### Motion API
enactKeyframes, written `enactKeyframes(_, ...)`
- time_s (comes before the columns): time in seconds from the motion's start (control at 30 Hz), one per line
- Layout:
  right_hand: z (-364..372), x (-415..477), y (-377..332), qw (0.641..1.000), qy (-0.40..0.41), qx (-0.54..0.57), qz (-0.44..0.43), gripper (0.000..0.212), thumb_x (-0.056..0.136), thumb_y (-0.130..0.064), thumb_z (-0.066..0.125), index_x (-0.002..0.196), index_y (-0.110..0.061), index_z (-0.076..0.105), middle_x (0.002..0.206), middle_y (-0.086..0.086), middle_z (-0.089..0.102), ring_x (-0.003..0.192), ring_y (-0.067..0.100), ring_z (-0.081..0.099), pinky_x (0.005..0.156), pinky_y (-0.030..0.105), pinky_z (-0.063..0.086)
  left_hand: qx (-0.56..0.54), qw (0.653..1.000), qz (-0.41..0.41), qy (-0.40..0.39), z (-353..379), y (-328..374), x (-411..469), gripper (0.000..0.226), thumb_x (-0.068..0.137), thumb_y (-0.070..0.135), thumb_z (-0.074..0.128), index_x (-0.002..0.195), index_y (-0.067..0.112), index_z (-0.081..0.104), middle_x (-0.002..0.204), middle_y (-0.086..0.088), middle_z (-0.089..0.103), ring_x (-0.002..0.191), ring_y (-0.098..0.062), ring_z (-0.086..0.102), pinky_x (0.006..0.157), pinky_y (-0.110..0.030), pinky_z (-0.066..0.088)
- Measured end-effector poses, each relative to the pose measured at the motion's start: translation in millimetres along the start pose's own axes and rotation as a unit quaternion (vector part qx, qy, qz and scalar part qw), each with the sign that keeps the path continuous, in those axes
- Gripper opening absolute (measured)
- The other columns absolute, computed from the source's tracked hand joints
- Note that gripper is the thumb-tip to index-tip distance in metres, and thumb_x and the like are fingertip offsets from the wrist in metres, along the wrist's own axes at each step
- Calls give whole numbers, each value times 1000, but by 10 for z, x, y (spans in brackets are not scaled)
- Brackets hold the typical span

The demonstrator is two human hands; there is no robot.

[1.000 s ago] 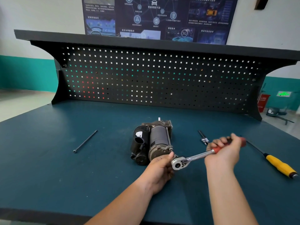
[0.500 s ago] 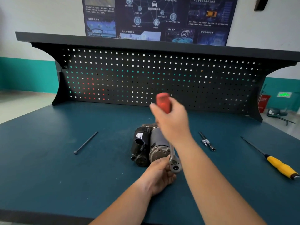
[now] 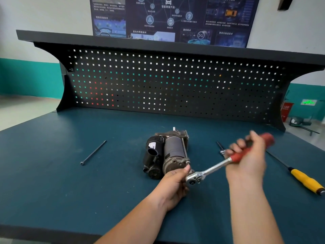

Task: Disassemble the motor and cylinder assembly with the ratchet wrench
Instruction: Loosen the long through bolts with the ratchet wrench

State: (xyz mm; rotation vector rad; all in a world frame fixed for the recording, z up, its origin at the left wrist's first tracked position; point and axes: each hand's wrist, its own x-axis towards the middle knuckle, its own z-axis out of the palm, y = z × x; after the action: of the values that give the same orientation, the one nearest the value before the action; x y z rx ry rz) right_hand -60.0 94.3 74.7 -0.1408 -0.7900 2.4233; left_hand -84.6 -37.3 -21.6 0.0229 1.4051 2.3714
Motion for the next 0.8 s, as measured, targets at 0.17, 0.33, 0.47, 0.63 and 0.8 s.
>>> enactKeyframes(0.17,-418,43,104,979,146,121,74,30,90,-29,47,63,-22,35,52,-10,34,38,4,32,43,15,26,-1,1000,5,-3,8,-7,9,26,75,33,64,56,17,73,61,3,66,53,-7,50,44,-14,37)
enactKeyframes(0.33,-39,57,46,998,55,23,-10,24,89,-23,54,69,-22,40,47,-10,39,38,5,33,39,16,27,-6,1000,-15,-21,0,16,-25,26,76,32,64,56,18,73,58,5,65,49,-4,54,47,-15,41)
enactKeyframes(0.47,476,-64,185,969,-144,-185,-80,21,85,-15,63,73,-19,47,47,-12,44,39,5,37,39,18,32,-8,999,-27,-14,-4,41,-38,18,68,35,68,70,17,66,59,4,64,49,-6,56,52,-18,44)
enactKeyframes(0.63,788,-294,483,832,-271,-443,-194,28,75,-28,73,67,-17,49,53,-12,43,48,4,39,49,16,35,-9,999,-42,-7,-9,27,-16,14,92,24,58,86,14,64,86,-8,57,72,-15,49,71,-27,43)
enactKeyframes(0.8,671,-270,360,883,-251,-366,-151,28,79,-27,71,65,-23,47,55,-8,43,52,12,40,53,27,38,-9,999,-30,-6,-16,34,-23,8,91,19,59,86,15,63,78,-4,56,63,-11,49,56,-20,41)
